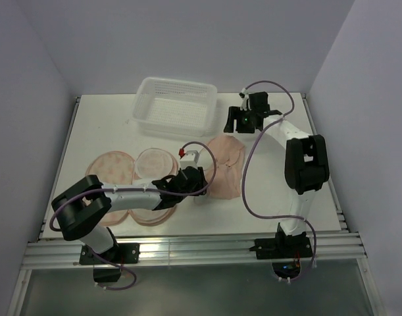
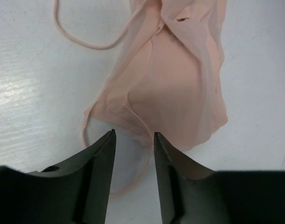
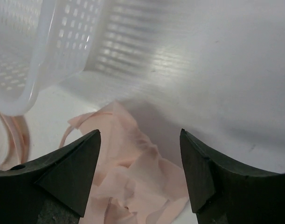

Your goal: Place the bra in the laundry bag and zip it closed

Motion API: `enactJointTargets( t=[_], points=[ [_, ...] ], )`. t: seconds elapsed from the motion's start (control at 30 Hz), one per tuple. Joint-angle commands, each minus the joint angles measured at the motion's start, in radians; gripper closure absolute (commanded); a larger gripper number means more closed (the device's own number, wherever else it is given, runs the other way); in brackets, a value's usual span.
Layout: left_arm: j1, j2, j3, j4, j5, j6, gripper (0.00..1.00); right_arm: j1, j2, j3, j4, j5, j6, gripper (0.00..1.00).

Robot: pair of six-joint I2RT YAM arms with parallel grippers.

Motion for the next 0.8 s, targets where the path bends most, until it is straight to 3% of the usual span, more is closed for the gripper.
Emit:
enactJointTargets(
  t=[0.0,0.27,0.33,0.53,0.57,0.63,0.67,0.77],
  points=[
    [-0.001,-0.039,0.029,-0.046,-0.041,0.009,0.54,-0.029,0.055,0.028,-0.065,-0.219,-0.116,0.23],
    [0.036,-0.152,0.010,-0.087,-0.030,0.047,0.52,-0.060,0.146,0.088,-0.152,-0.408,-0.182,0.21],
    [0.062,-0.197,0.000,-0.094,-0.024,0.058,0.52,-0.062,0.151,0.051,-0.125,-0.419,-0.165,0.26],
    [0.102,-0.351,-0.028,-0.165,-0.056,0.078,0.53,-0.060,0.120,0.000,-0.037,-0.422,-0.113,0.52],
    [0.105,-0.375,-0.030,-0.178,-0.075,0.081,0.53,-0.062,0.118,-0.001,-0.034,-0.416,-0.109,0.69],
    [0.108,-0.457,-0.040,-0.231,-0.098,0.084,0.53,-0.060,0.094,-0.024,-0.002,-0.401,-0.102,0.79],
    [0.113,-0.484,-0.048,-0.242,-0.107,0.084,0.53,-0.062,0.082,-0.038,0.019,-0.392,-0.084,0.92],
    [0.124,-0.594,-0.069,-0.304,-0.138,0.081,0.52,-0.057,-0.006,-0.108,0.099,-0.398,-0.066,0.98]
  ],
)
